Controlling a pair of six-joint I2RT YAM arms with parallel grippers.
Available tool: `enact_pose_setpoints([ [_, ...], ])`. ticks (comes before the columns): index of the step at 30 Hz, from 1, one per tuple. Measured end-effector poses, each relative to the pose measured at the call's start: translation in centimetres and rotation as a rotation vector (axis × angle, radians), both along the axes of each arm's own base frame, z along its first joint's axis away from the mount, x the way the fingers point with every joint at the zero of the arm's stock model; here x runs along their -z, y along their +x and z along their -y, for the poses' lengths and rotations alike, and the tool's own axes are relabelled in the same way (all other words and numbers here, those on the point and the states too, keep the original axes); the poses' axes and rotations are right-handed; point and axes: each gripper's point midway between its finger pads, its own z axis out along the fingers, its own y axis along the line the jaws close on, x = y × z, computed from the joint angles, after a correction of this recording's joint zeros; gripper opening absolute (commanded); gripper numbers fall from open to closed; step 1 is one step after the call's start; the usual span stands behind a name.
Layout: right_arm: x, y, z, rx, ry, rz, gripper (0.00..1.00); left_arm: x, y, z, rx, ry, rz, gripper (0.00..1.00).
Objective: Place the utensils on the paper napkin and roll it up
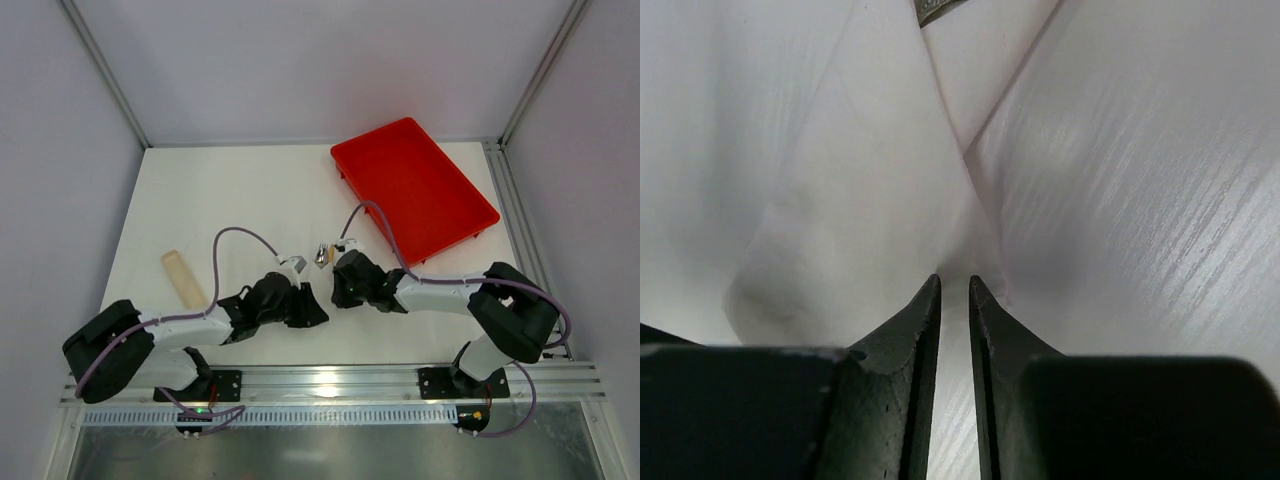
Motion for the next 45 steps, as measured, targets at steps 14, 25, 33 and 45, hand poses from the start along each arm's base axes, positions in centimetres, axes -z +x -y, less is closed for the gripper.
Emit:
enact_pose_setpoints([
  [14,0.0,-0.4,-0.1,0.021,0.024,0.004,0.15,-1.1,2.8,0.2,-0.081,0.058,0.072,0.3],
  [25,-0.2,-0.9,0.6,0.026,0.018,-0.022,0.23,1.7,2.4,-0.4,-0.079,0.109,0.035,0.29],
  [33,-1.7,1.6,1.8,0.073,0.079,-0.054,0.43,1.9,2.2,-0.5,-0.094,0.067,0.047,0.29],
  [45,-2.3,4.1,-1.4,0.053,0.16,-0.064,0.51,1.9,1.8,-0.2,-0.086,0.053,0.056,0.29],
])
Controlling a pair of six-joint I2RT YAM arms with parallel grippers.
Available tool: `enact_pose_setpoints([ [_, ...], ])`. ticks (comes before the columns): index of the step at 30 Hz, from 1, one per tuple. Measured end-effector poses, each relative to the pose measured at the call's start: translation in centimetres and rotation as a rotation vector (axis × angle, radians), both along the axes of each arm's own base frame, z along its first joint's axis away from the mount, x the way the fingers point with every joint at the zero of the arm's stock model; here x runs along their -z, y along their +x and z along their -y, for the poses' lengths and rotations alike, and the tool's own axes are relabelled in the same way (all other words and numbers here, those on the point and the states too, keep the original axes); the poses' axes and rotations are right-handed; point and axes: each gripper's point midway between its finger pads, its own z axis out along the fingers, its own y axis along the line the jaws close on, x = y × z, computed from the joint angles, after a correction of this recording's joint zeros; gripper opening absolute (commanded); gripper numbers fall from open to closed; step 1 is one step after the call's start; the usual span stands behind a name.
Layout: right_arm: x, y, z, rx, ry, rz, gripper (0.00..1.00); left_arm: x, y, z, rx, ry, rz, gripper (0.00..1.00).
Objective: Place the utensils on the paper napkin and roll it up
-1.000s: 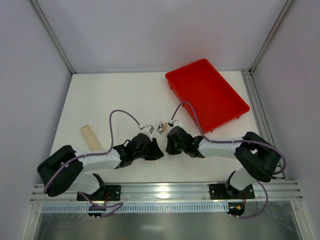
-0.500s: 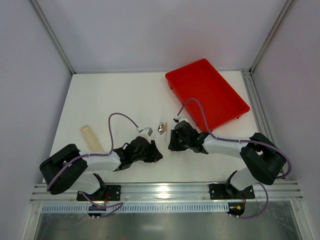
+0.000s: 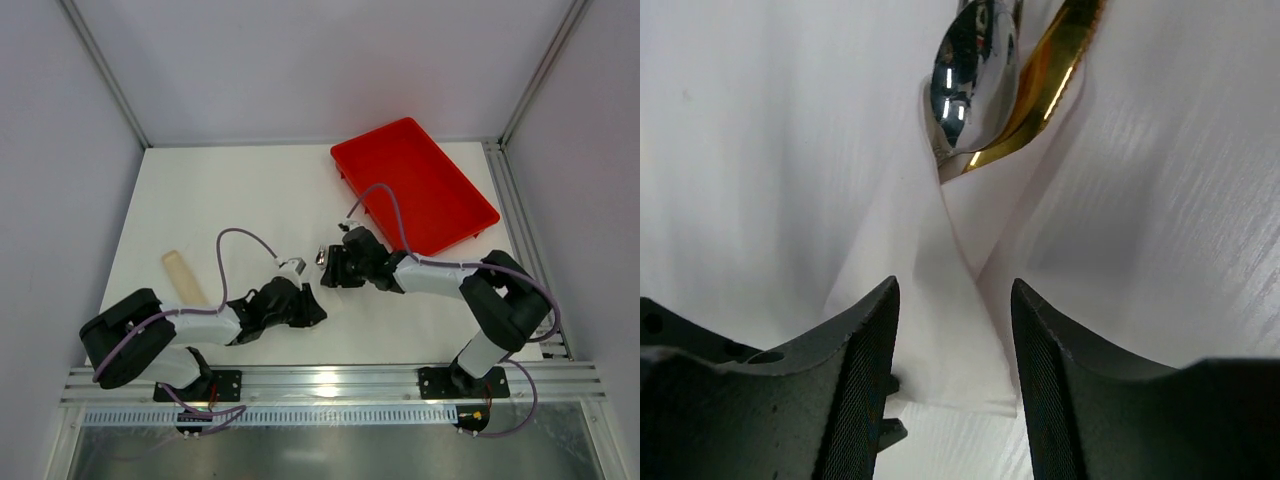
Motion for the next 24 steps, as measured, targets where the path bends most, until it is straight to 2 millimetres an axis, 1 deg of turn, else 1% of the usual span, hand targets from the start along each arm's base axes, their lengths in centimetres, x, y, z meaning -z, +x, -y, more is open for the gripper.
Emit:
enact_pose_setpoints([
  [5,1.3,0.2,0.5,0.027,-0.038,-0.021,0.5,0.0,-0.3,0.2,0.008,-0.002,0.004,0.29],
  [9,1.3,0.7,0.1,0.034,-0.04,-0.018,0.46,0.0,-0.5,0.4,0.013,-0.002,0.007,0.29],
  [24,1.6,-0.1,-0.8,-0.012,-0.057,-0.013,0.45,0.1,-0.7,0.7,0.018,-0.005,0.014,0.28],
])
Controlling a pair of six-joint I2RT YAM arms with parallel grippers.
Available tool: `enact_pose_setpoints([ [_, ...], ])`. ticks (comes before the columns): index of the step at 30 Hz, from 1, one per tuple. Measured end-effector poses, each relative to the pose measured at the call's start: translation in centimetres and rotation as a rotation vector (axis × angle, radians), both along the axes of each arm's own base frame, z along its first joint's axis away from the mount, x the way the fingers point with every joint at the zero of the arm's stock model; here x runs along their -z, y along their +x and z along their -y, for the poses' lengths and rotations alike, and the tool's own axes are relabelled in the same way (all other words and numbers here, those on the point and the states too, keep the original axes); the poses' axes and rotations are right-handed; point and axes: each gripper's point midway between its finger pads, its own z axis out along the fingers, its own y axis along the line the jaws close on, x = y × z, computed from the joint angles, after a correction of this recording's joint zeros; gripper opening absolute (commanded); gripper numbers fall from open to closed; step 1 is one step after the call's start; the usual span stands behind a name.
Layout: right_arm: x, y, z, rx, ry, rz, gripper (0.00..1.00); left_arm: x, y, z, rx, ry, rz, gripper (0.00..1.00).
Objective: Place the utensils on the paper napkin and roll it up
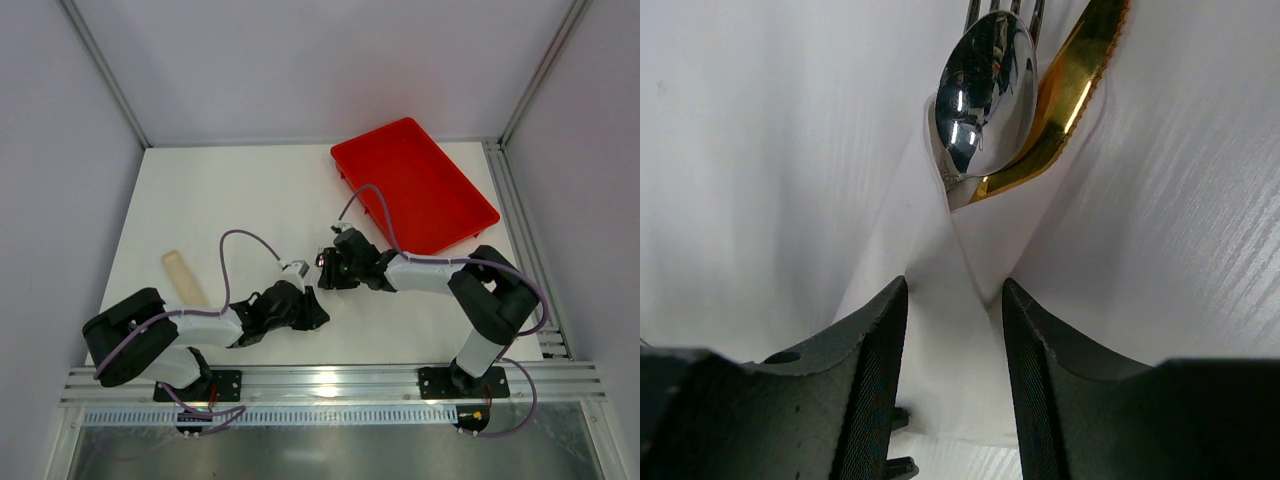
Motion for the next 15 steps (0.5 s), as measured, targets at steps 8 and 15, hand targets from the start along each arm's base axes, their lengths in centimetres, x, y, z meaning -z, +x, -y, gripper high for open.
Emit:
enact_pose_setpoints([
  [8,0.25,0.1,-0.25,-0.017,0.002,0.007,0.28,0.0,-0.1,0.07,-0.001,0.001,0.002,0.28],
  [15,0.33,0.03,-0.92,-0.032,0.056,0.025,0.06,-0.02,-0.22,0.1,-0.01,-0.001,-0.004,0.29],
])
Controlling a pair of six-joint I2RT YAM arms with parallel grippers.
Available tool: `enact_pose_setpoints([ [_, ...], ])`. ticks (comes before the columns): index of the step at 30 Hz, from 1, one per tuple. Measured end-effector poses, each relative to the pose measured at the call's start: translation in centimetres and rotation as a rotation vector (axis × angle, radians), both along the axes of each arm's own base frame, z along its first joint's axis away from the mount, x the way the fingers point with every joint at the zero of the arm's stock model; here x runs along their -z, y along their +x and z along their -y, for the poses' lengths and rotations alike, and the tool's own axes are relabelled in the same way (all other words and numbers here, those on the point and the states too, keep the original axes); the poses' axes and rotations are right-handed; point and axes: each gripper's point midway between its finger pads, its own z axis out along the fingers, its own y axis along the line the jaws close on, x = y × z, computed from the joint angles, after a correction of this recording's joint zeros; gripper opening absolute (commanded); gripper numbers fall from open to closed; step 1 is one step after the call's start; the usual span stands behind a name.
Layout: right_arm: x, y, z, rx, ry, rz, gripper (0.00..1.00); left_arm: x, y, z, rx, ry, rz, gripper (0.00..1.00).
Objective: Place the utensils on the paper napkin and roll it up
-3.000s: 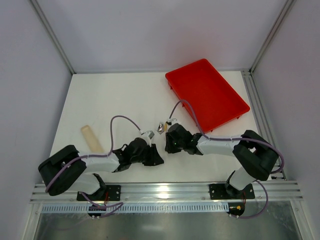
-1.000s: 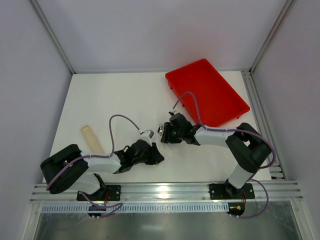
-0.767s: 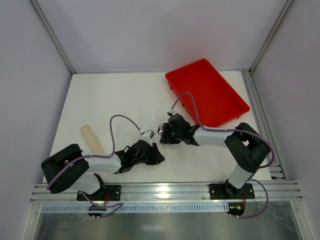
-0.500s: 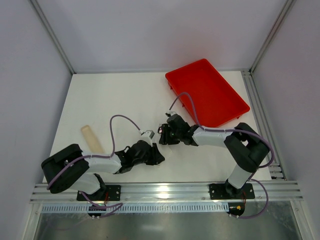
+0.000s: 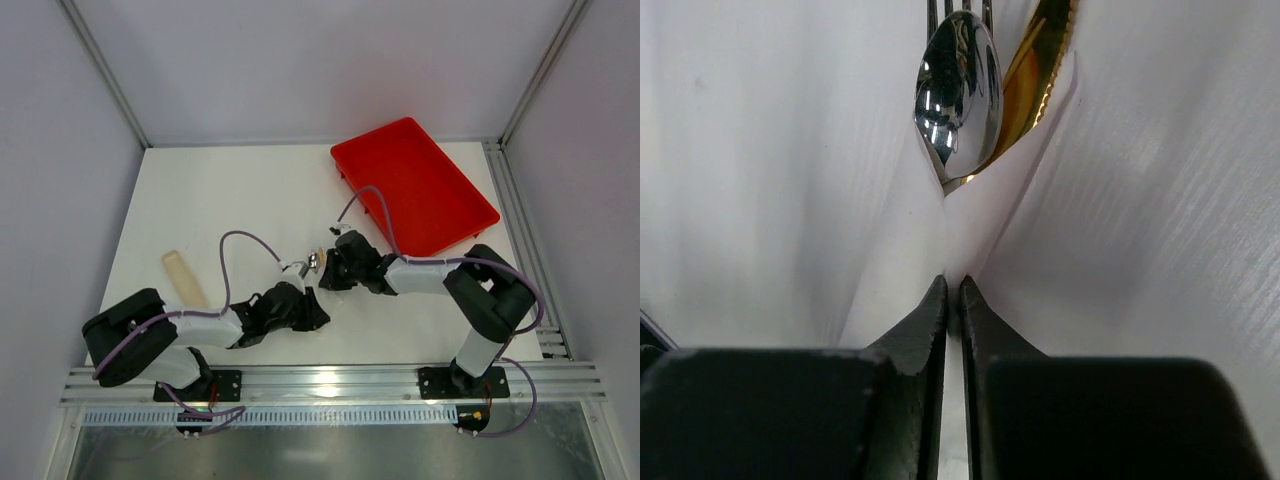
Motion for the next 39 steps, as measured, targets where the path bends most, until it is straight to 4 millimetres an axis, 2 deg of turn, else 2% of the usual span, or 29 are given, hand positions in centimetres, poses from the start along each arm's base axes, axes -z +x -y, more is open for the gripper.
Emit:
enact_pose_setpoints([
  [2,-0.1,-0.1,-0.3,-0.008,0.023,0.007,0.04,-0.1,0.0,-0.2,-0.005,0.004,-0.002,0.32],
  [4,0.0,-0.2,-0.4,-0.016,0.042,0.011,0.04,-0.2,-0.2,-0.6,-0.014,0.017,-0.006,0.43],
  [7,0.0,-0.3,-0.6,-0.023,0.064,0.024,0.04,-1.3,-0.1,-1.3,-0.04,0.05,-0.008,0.48],
  [8,0.0,-0.2,-0.6,-0.023,0.071,0.029,0.04,-2.2,0.2,-1.5,-0.054,0.064,0.004,0.52],
  [10,0.0,-0.2,-0.6,-0.025,0.084,0.036,0.04,-4.3,1.0,-1.6,-0.074,0.076,0.034,0.54],
  [14,-0.1,-0.1,-0.5,-0.033,0.1,0.048,0.04,-9.5,3.4,-1.9,-0.113,0.066,0.105,0.53],
  [16,-0.1,-0.1,-0.5,-0.046,0.107,0.059,0.04,-10.5,4.9,-2.8,-0.146,0.072,0.115,0.49],
  [18,-0.1,-0.1,-0.5,-0.061,0.112,0.071,0.04,-9.9,6.0,-4.2,-0.17,0.093,0.084,0.47],
  [20,-0.2,-0.2,-0.6,-0.077,0.118,0.084,0.04,-8.3,6.8,-5.8,-0.194,0.121,0.025,0.46],
  [23,-0.2,-0.2,-0.6,-0.104,0.123,0.109,0.04,-5.8,6.5,-7.4,-0.204,0.144,-0.062,0.46],
  [26,-0.3,-0.2,-0.6,-0.129,0.124,0.133,0.04,-4.6,5.7,-7.8,-0.181,0.14,-0.122,0.46],
  [31,-1.0,-0.1,-0.6,-0.158,0.127,0.166,0.04,-4.1,5.3,-7.6,-0.157,0.103,-0.149,0.46],
  [39,-2.4,0.2,-0.3,-0.193,0.138,0.224,0.04,-2.3,3.9,-7.3,-0.099,0.041,-0.161,0.47],
])
